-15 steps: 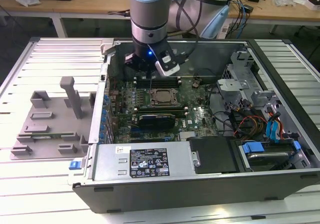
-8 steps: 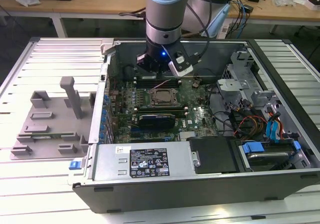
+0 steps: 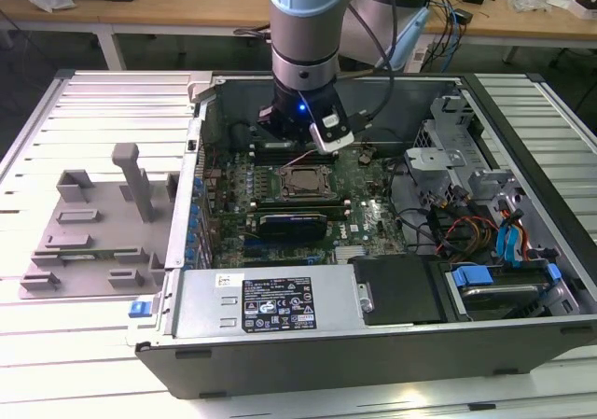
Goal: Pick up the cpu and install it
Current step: 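Install the first cpu locking lever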
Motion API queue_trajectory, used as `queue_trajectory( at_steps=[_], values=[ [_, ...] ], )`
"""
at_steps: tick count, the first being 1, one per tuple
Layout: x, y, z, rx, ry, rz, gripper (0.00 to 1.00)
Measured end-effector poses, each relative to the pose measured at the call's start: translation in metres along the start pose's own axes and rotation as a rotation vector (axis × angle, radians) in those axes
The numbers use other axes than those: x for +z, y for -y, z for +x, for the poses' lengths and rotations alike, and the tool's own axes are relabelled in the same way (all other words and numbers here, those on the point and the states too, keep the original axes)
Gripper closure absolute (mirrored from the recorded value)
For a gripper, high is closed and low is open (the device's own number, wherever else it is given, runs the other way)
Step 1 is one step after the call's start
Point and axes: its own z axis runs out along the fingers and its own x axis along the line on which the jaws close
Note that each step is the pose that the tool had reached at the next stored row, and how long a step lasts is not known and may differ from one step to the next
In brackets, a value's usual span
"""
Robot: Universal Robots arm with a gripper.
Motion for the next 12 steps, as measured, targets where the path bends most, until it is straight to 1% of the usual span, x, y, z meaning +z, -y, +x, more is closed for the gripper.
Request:
queue_trajectory(
  at_steps=[2,4,5,6,7,9,11,12],
  values=[
    [0.0027,0.0005,-0.0016,0.009,0.0029,0.0041,0.89],
    [0.007,0.0013,-0.0035,0.025,0.0084,0.0124,0.89],
    [0.0114,0.0003,-0.0032,0.031,0.0103,0.0164,0.89],
    [0.017,-0.0025,-0.0026,0.035,0.012,0.0206,0.89],
    [0.0191,-0.0056,-0.0021,0.036,0.0124,0.0214,0.89],
    [0.0205,-0.0088,-0.0017,0.036,0.0127,0.0237,0.89],
    [0.0233,-0.0142,-0.001,0.037,0.0142,0.0304,0.89],
    [0.0243,-0.0158,-0.0007,0.038,0.0147,0.034,0.89]
  ],
)
